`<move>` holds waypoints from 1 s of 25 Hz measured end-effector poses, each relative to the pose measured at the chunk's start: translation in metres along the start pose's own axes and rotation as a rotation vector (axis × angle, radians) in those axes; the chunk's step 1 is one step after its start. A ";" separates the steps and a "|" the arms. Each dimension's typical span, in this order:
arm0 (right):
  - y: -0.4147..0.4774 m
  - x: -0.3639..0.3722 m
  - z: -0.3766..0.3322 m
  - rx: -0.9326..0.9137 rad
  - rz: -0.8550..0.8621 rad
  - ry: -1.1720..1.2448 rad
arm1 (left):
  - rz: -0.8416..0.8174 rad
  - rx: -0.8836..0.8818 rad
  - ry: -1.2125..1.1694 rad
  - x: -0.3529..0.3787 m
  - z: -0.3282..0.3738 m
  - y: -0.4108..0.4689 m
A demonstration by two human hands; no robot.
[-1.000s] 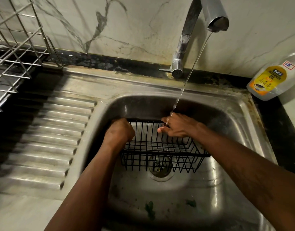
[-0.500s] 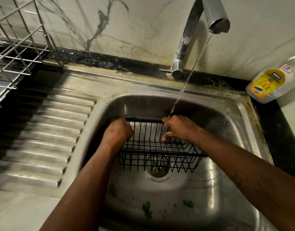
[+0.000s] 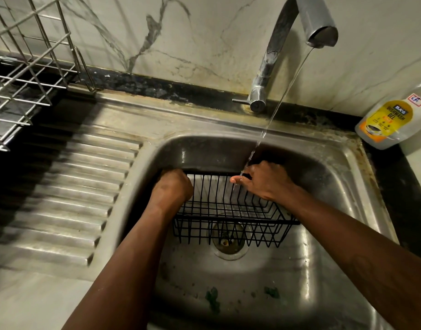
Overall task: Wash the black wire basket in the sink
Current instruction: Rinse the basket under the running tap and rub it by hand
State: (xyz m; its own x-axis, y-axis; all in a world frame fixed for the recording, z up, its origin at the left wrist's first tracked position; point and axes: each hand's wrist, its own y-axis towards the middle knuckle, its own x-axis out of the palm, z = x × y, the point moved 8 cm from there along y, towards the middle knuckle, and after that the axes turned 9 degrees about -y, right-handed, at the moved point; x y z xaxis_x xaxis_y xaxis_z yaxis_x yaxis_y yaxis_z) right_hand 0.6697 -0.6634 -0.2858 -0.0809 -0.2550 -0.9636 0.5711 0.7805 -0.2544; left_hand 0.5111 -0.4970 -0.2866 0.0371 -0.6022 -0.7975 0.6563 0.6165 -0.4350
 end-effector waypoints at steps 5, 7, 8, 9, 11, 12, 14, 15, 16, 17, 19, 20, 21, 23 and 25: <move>-0.002 0.001 -0.013 -0.123 -0.072 -0.119 | 0.159 0.115 0.144 -0.011 0.010 -0.006; -0.001 0.001 -0.020 -0.187 -0.063 -0.124 | 0.199 0.192 0.152 -0.013 0.023 -0.014; -0.001 0.001 -0.026 -0.222 -0.058 -0.145 | 0.156 0.233 0.150 -0.006 0.028 -0.012; 0.000 0.001 -0.031 -0.254 -0.052 -0.167 | 0.077 0.273 0.169 0.003 0.032 -0.009; 0.006 -0.001 -0.035 -0.254 -0.060 -0.148 | -0.146 0.306 0.205 0.024 0.037 0.000; 0.010 -0.002 -0.034 -0.233 -0.084 -0.105 | -0.229 0.303 0.193 0.029 0.038 0.003; 0.017 -0.003 -0.031 -0.185 -0.128 0.005 | -0.254 0.339 0.086 0.029 0.045 0.008; 0.019 -0.001 -0.028 -0.166 -0.138 0.044 | -0.231 0.362 0.043 0.026 0.049 0.006; 0.021 0.001 -0.026 -0.154 -0.143 0.082 | -0.201 0.377 0.020 0.025 0.050 0.004; 0.021 0.002 -0.024 -0.147 -0.140 0.126 | -0.169 0.378 0.013 0.024 0.050 0.006; 0.018 0.005 -0.022 -0.153 -0.155 0.133 | -0.145 0.359 0.034 0.026 0.049 0.006; 0.015 0.005 -0.024 -0.172 -0.159 0.046 | -0.134 0.352 0.050 0.027 0.049 0.006; 0.013 0.006 -0.028 -0.190 -0.150 -0.089 | -0.115 0.348 0.062 0.026 0.050 0.005; 0.010 0.003 -0.034 -0.202 -0.096 -0.297 | -0.075 0.357 0.082 0.021 0.053 0.002; 0.007 0.000 -0.037 -0.212 -0.046 -0.319 | -0.052 0.352 0.104 0.018 0.053 0.000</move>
State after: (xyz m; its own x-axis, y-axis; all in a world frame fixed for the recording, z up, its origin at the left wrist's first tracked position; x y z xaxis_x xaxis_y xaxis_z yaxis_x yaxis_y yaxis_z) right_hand 0.6435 -0.6370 -0.2902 0.1745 -0.4311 -0.8853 0.3884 0.8563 -0.3404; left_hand 0.5519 -0.5346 -0.2787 -0.0681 -0.5624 -0.8241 0.8750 0.3631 -0.3201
